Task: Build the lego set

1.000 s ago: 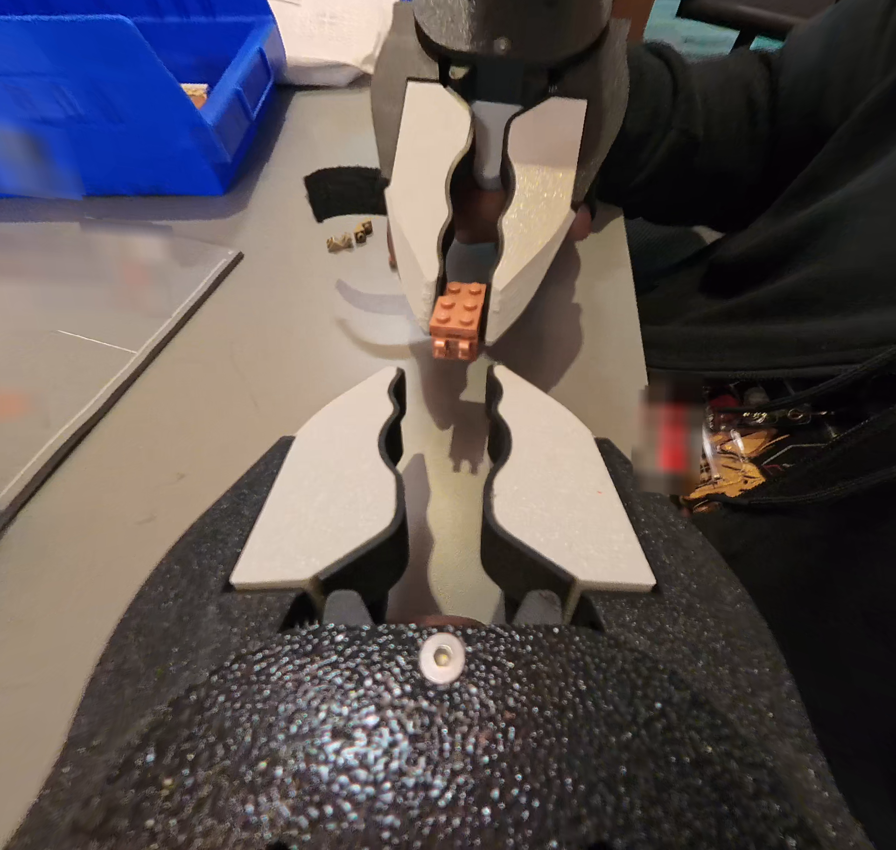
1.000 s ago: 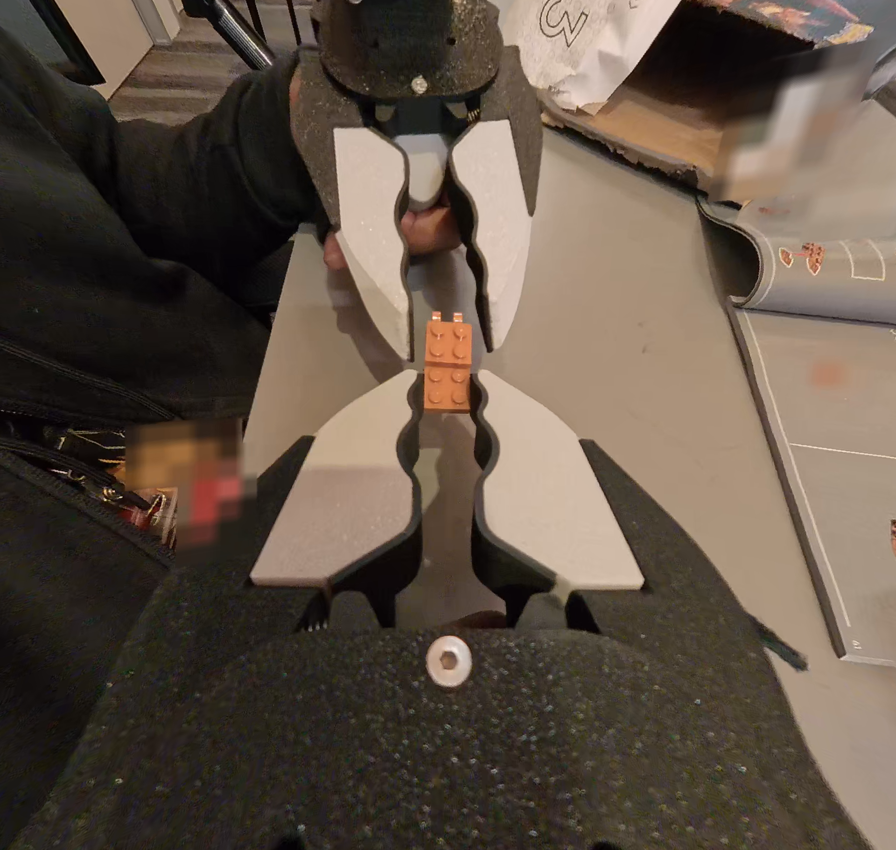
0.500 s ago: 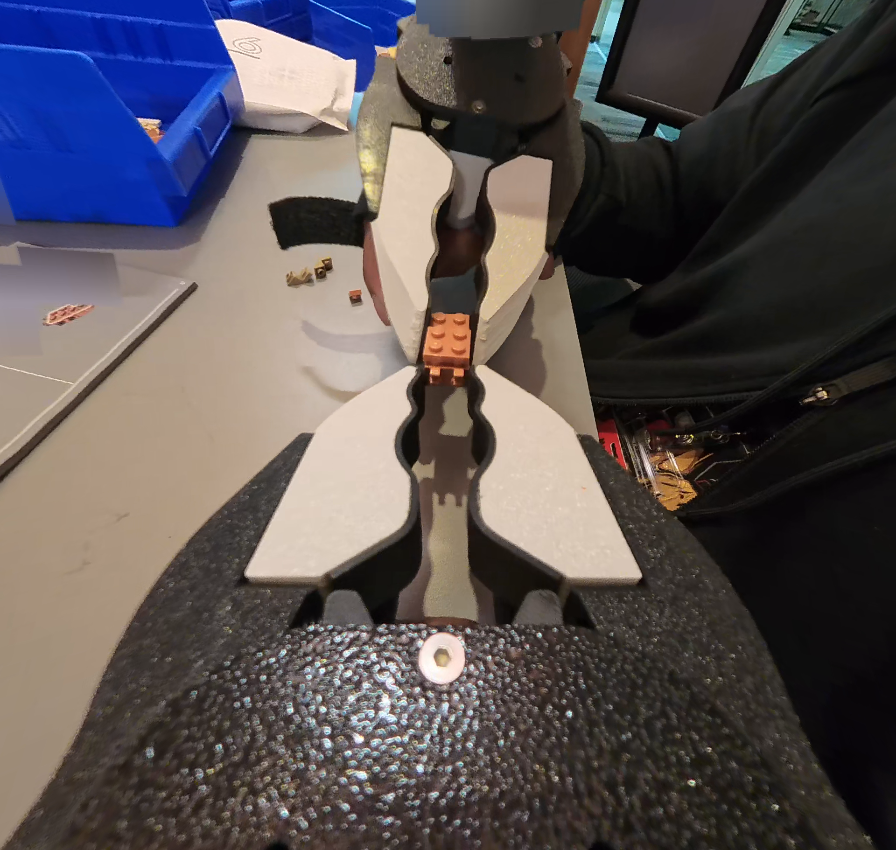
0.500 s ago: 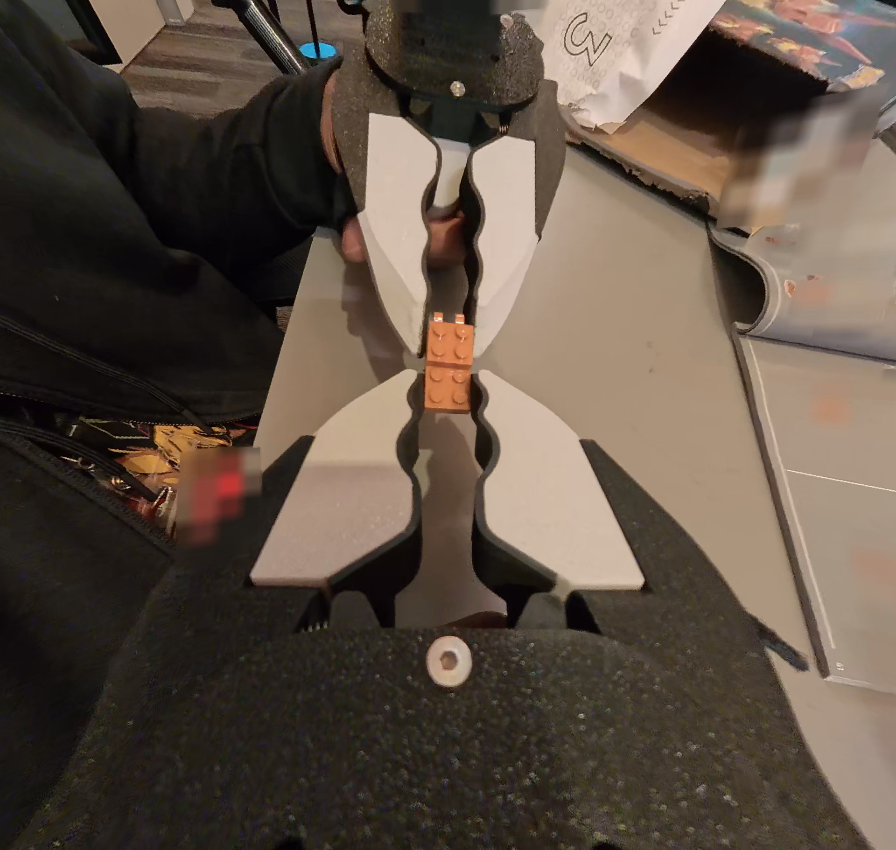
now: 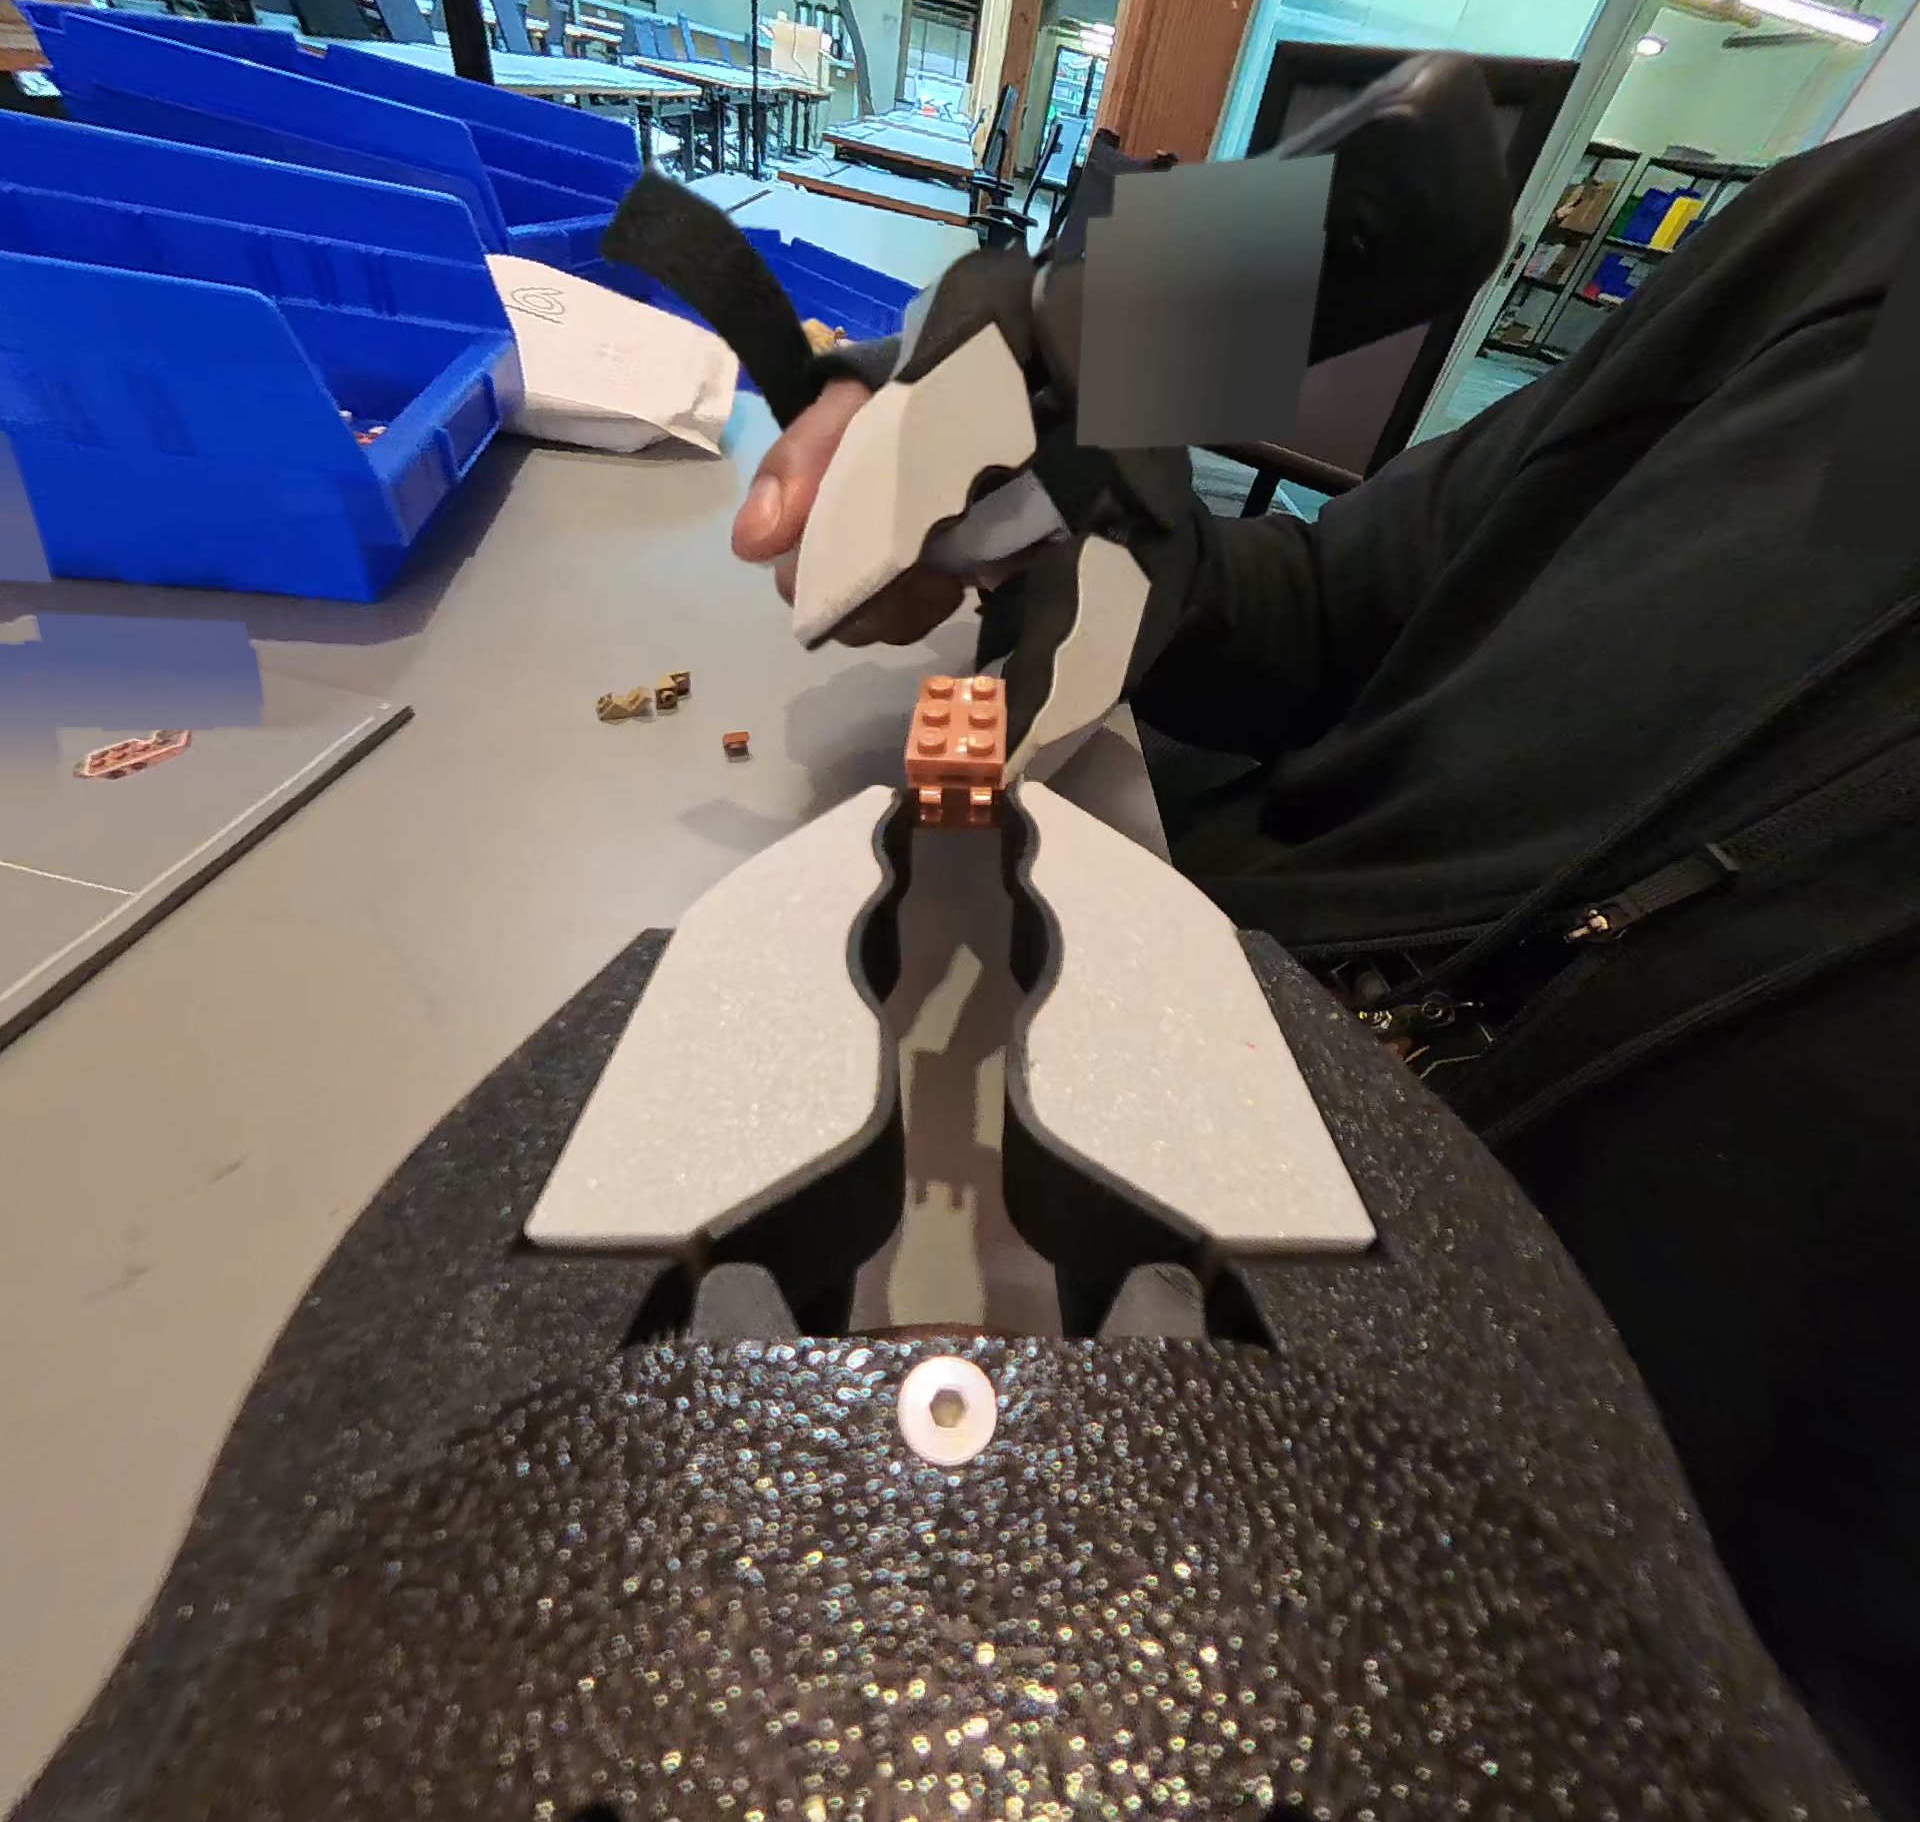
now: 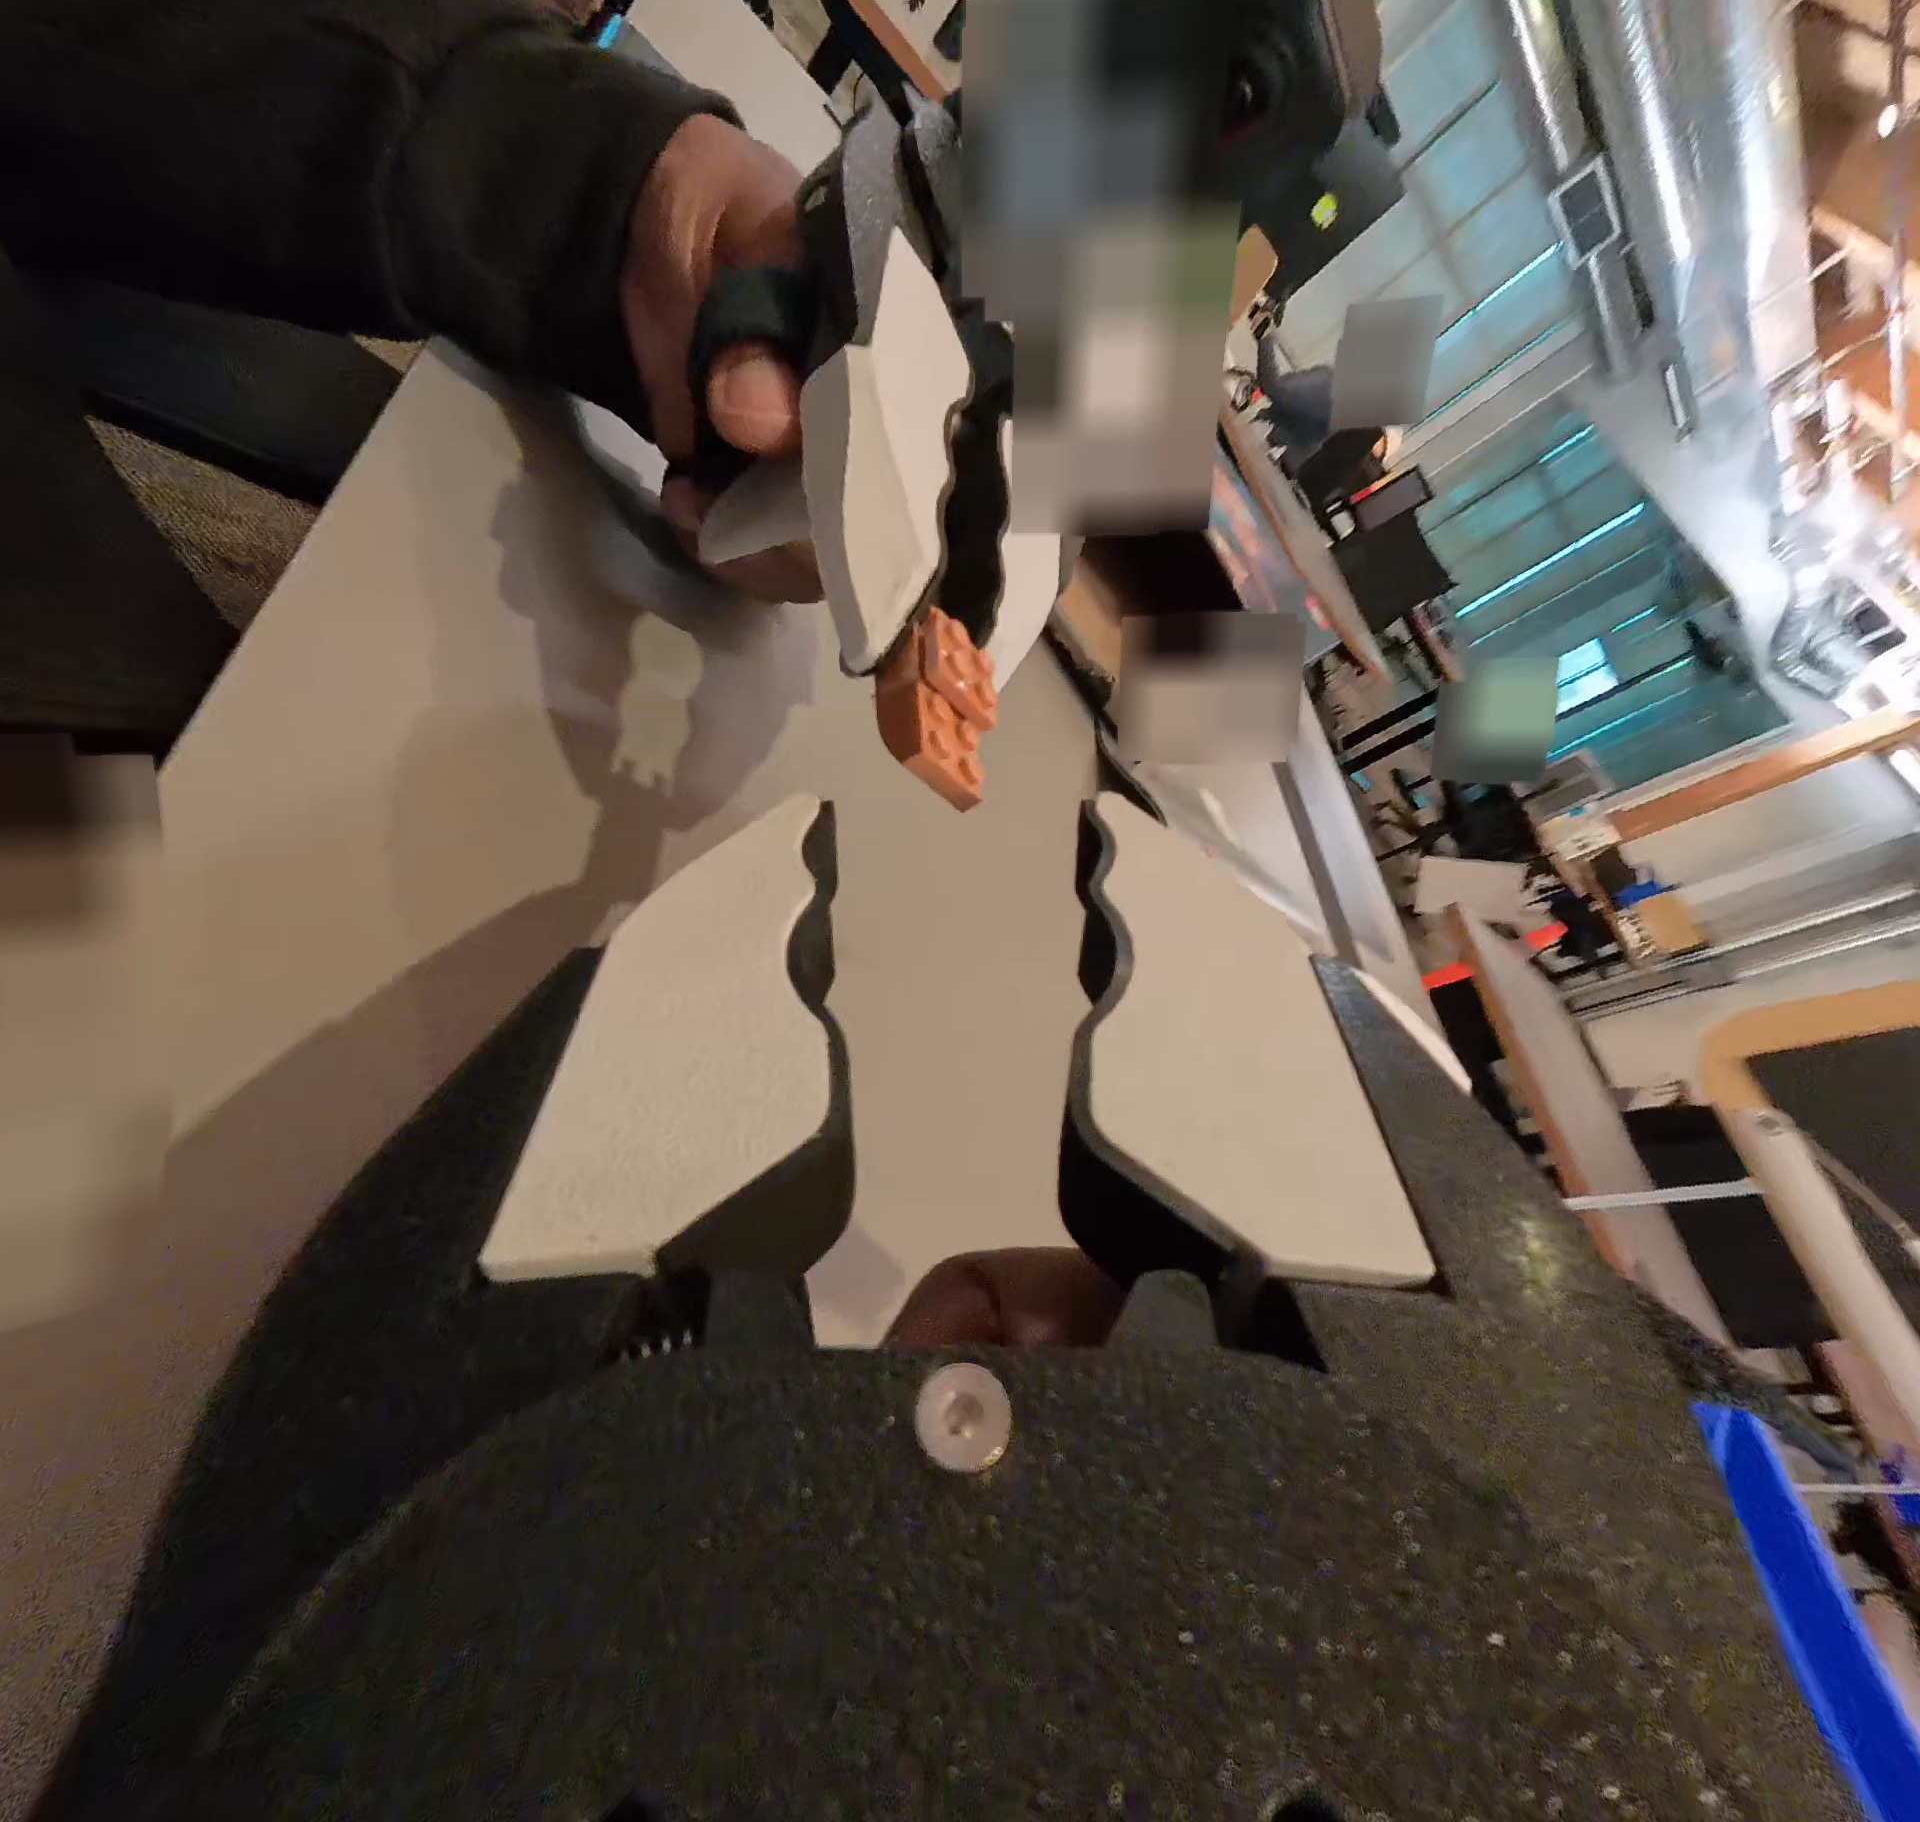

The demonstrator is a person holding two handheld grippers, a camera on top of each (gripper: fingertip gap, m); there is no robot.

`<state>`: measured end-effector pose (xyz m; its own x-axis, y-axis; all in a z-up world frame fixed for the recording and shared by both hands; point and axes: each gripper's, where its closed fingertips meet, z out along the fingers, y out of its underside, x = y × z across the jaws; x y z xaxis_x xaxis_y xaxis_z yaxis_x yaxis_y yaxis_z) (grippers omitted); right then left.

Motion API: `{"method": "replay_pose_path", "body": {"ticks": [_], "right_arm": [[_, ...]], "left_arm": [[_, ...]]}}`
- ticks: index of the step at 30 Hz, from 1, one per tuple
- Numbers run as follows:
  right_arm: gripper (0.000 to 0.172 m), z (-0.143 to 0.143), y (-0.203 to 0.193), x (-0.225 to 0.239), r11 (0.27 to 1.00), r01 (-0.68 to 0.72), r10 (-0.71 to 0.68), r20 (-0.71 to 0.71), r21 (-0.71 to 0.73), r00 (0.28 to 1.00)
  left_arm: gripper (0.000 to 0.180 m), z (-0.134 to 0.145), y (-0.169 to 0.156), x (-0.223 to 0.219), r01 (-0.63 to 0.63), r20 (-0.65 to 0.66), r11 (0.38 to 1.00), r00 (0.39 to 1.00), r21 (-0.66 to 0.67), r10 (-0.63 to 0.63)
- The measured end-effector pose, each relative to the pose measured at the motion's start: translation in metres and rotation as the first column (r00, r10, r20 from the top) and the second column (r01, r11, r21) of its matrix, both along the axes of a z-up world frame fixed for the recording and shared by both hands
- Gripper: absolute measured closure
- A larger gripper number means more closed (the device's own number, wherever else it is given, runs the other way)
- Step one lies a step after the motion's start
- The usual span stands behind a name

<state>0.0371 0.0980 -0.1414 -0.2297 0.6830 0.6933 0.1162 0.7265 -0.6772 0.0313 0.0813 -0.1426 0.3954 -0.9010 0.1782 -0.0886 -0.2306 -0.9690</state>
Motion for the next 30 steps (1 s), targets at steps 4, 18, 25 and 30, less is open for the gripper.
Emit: {"method": "replay_pose_path", "body": {"ticks": [4,18,25,30], "right_arm": [[0.126,-0.004,-0.007,0.005,0.995,-0.053,0.055,-0.014,0.090,0.998],[0.129,0.001,-0.033,0.000,0.943,-0.140,0.177,-0.099,0.301,0.979],[0.144,-0.005,-0.036,-0.004,0.919,-0.143,0.183,-0.076,0.368,0.980],[0.152,-0.003,-0.037,-0.006,0.914,-0.134,0.181,-0.090,0.382,0.979]], "left_arm": [[0.165,-0.001,-0.006,0.002,0.040,-0.001,0.999,0.999,-0.011,-0.040],[0.165,-0.006,-0.012,0.007,0.094,-0.027,0.994,0.995,-0.051,-0.095],[0.165,-0.008,-0.017,0.009,0.119,-0.036,0.991,0.992,-0.060,-0.122],[0.165,-0.009,-0.018,0.010,0.129,-0.039,0.989,0.991,-0.066,-0.131]]}}
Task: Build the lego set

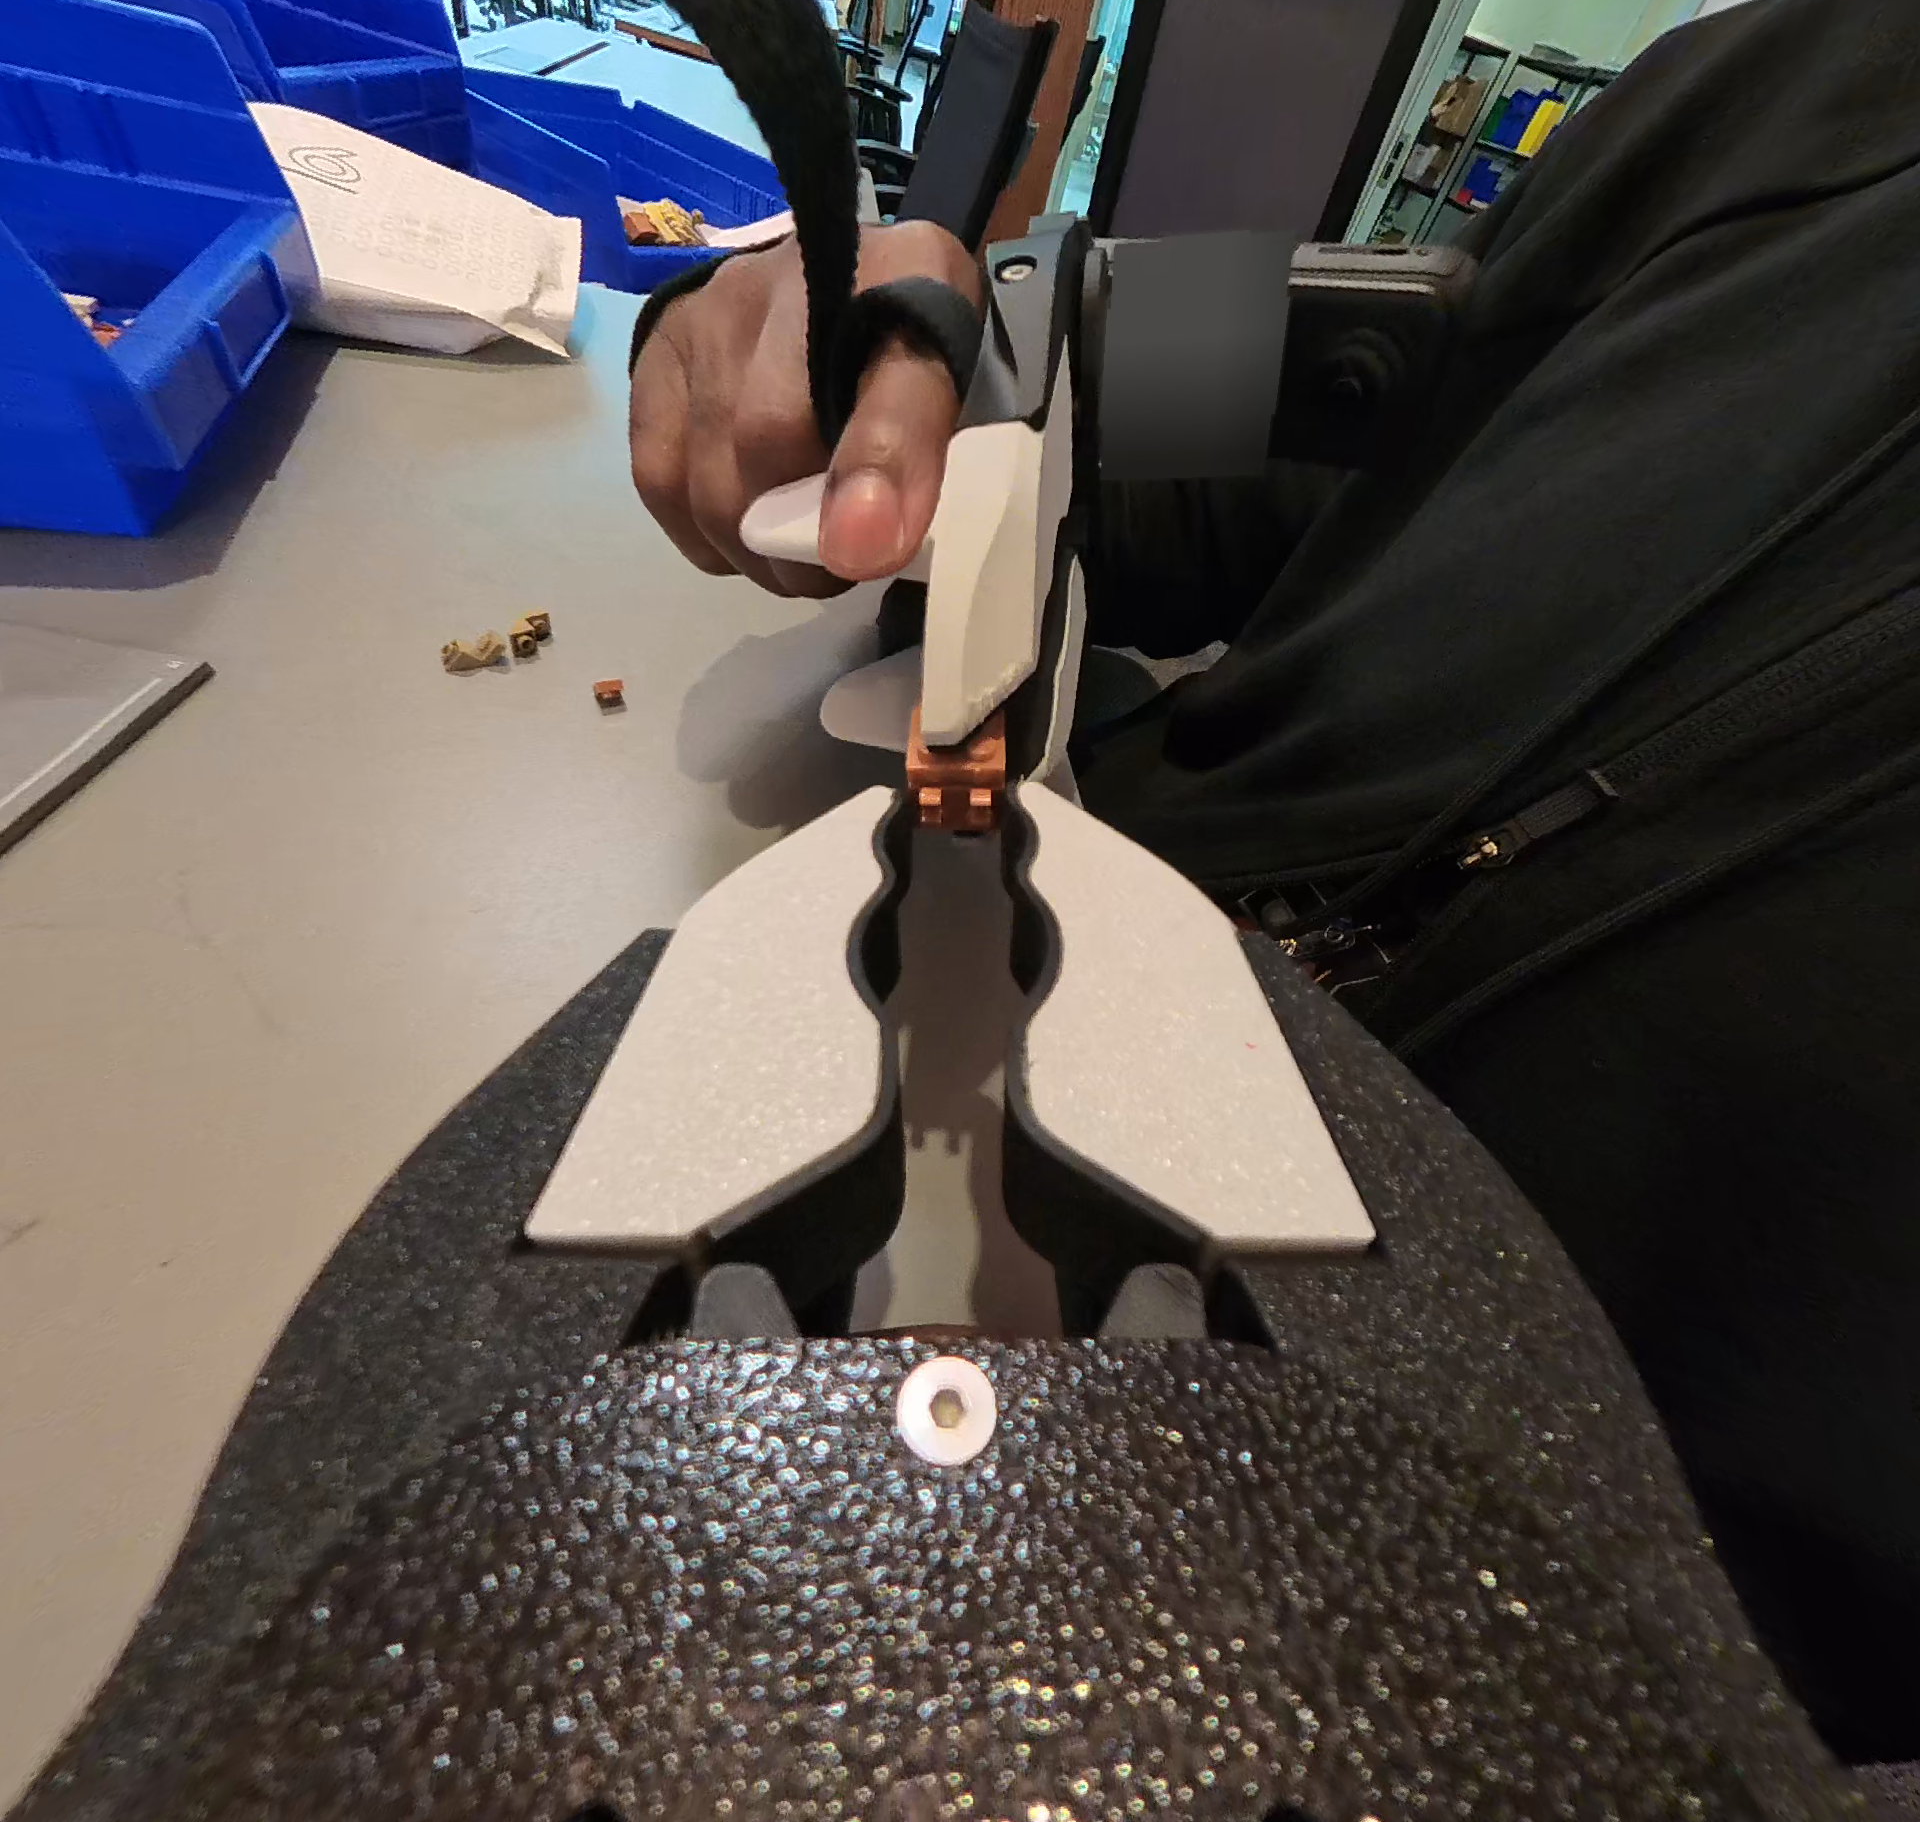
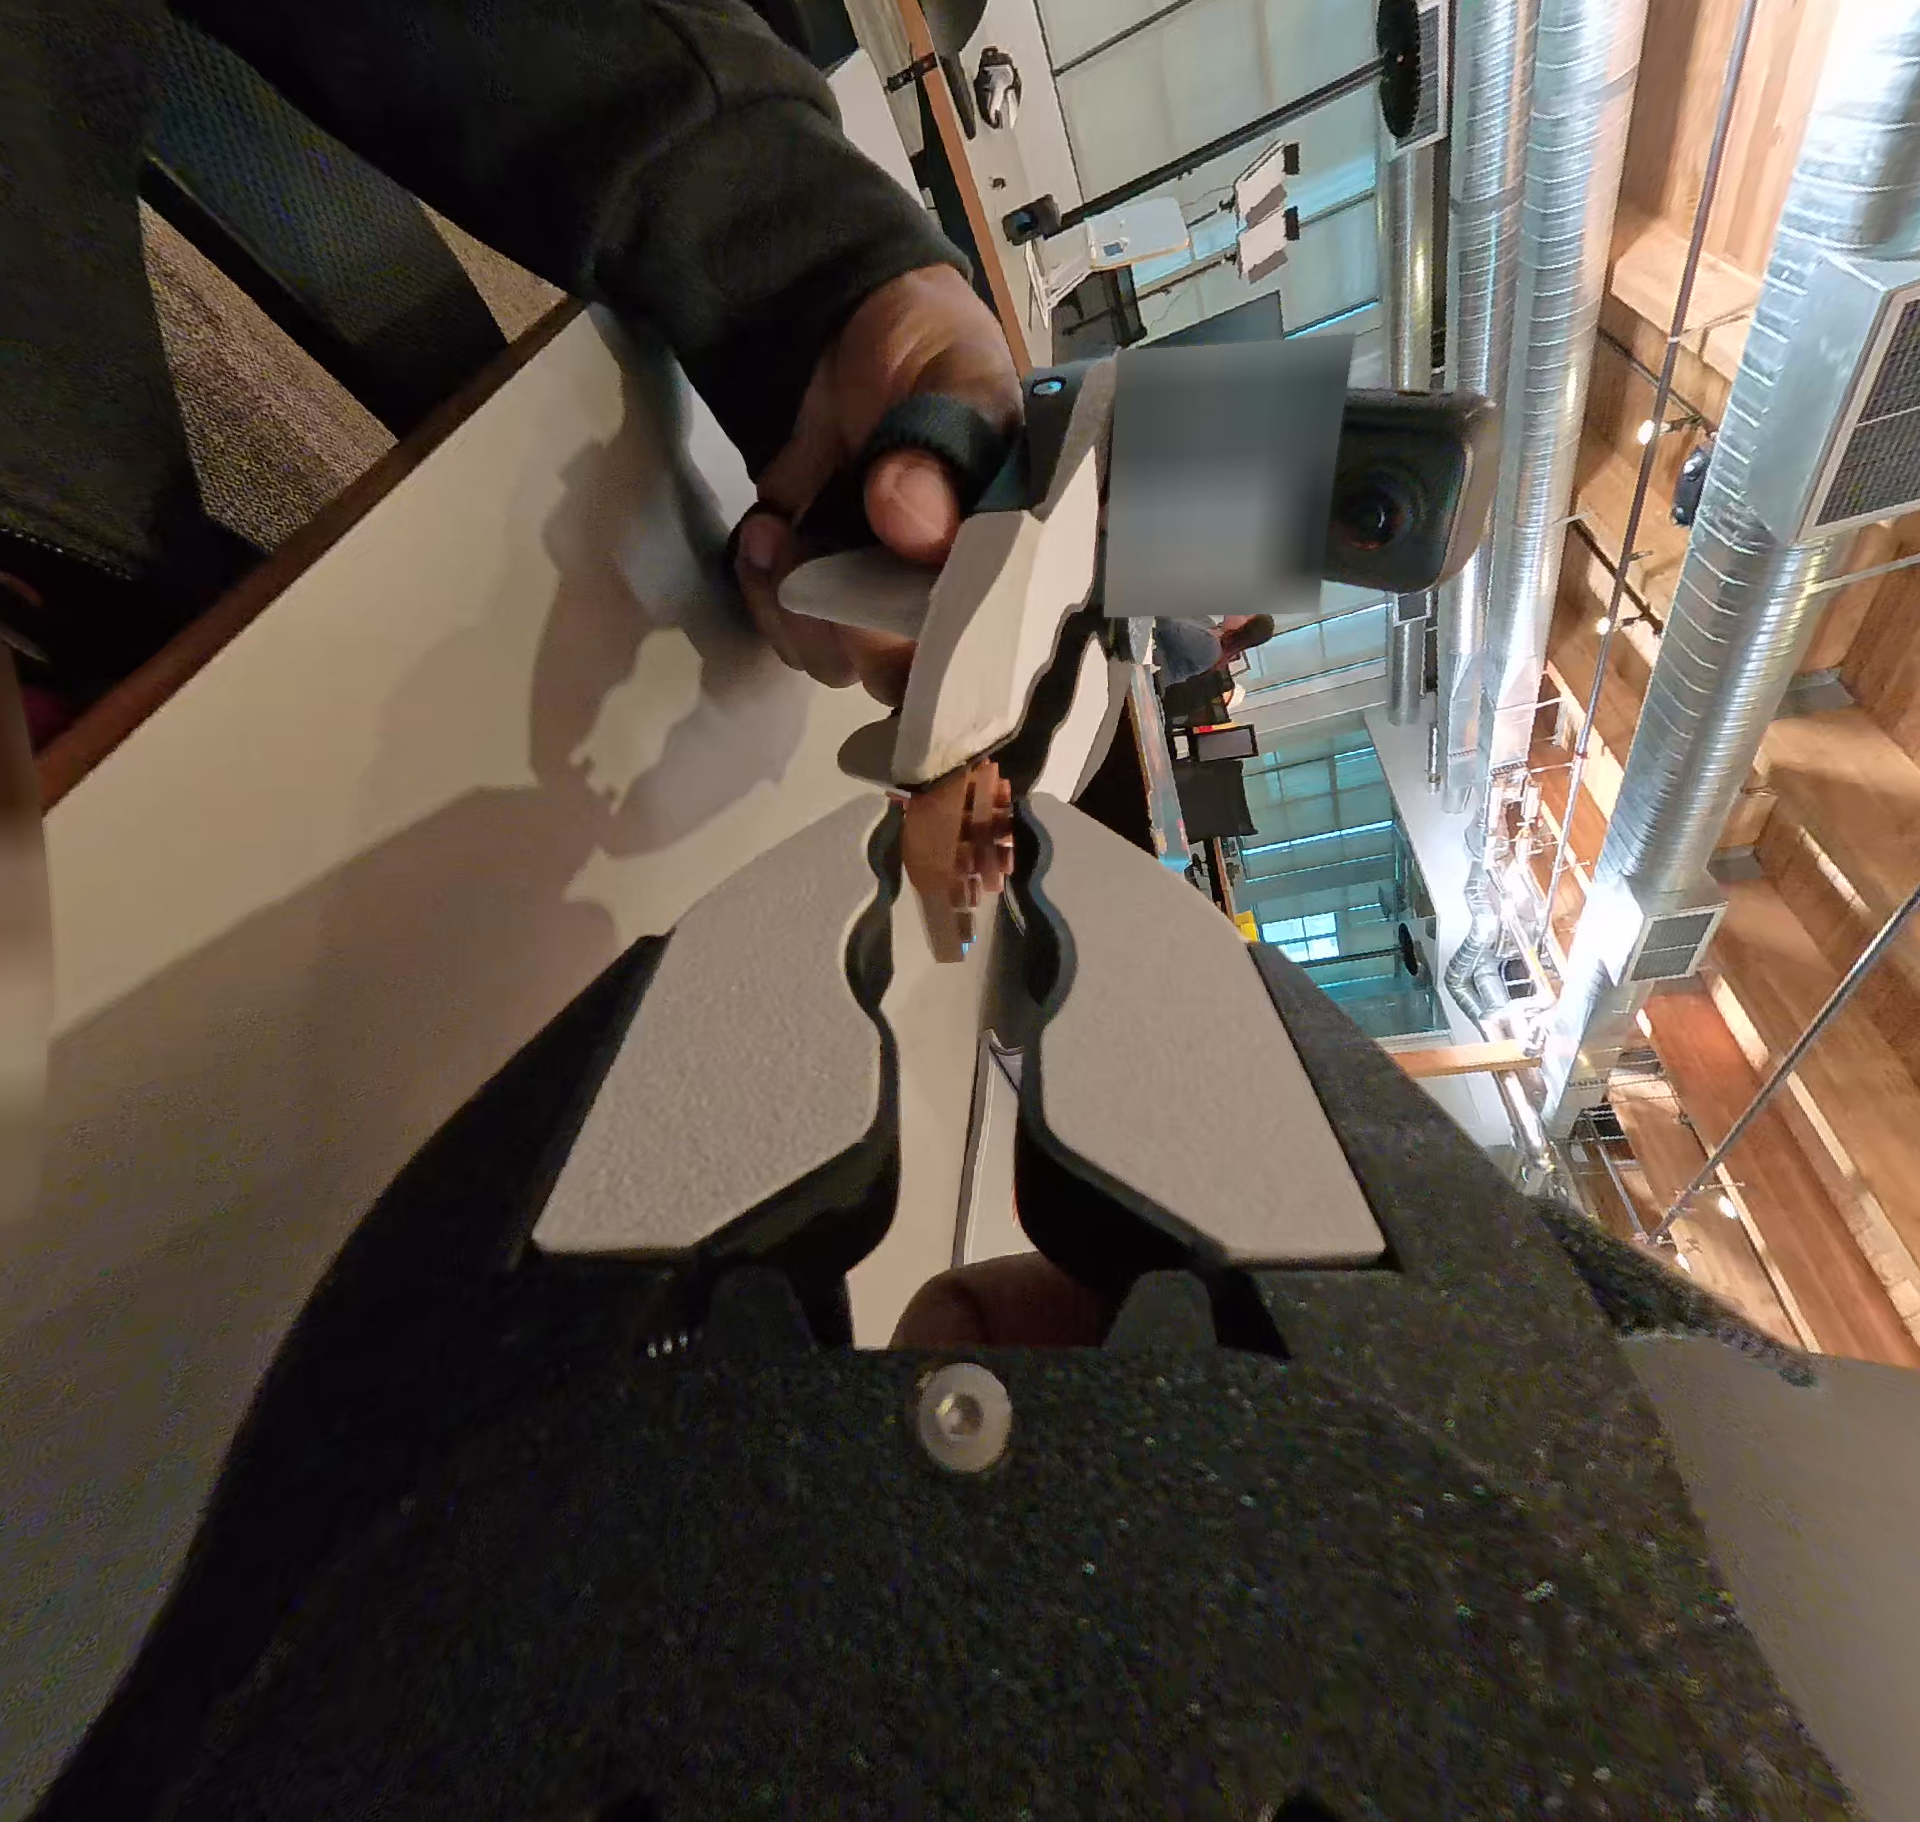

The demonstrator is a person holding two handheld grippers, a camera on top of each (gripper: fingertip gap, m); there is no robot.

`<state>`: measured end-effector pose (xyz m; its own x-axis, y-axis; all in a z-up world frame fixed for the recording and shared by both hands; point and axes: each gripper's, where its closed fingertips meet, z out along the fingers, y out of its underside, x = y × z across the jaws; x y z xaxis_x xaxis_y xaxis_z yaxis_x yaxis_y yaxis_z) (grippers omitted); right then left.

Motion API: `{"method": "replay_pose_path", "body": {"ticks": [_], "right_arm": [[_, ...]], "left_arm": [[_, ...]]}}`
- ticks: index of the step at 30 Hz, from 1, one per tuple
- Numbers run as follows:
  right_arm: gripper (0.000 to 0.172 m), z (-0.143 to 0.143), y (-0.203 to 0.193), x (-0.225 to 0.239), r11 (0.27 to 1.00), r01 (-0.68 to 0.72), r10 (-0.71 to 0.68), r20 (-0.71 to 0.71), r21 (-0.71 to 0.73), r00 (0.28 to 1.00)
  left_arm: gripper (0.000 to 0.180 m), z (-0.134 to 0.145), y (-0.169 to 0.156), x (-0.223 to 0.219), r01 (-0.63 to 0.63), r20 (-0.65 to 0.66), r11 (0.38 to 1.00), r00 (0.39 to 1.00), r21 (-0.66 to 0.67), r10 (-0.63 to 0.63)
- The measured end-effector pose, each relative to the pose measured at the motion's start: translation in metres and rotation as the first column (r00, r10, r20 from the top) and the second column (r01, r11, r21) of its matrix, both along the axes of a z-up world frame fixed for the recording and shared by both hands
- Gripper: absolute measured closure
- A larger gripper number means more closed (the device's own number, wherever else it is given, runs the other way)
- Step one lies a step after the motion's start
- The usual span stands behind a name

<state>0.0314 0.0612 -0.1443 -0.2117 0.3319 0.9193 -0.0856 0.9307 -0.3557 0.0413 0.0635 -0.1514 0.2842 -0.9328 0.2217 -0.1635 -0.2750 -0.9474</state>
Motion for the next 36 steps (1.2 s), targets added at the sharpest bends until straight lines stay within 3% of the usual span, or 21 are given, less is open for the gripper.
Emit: {"method": "replay_pose_path", "body": {"ticks": [36], "right_arm": [[0.154,-0.0080,0.0029,-0.0029,0.998,0.067,-0.066,0.088,-0.008,0.994]], "left_arm": [[0.165,-0.0074,0.0035,0.0016,-0.009,-0.033,0.998,0.999,-0.060,0.007]]}}
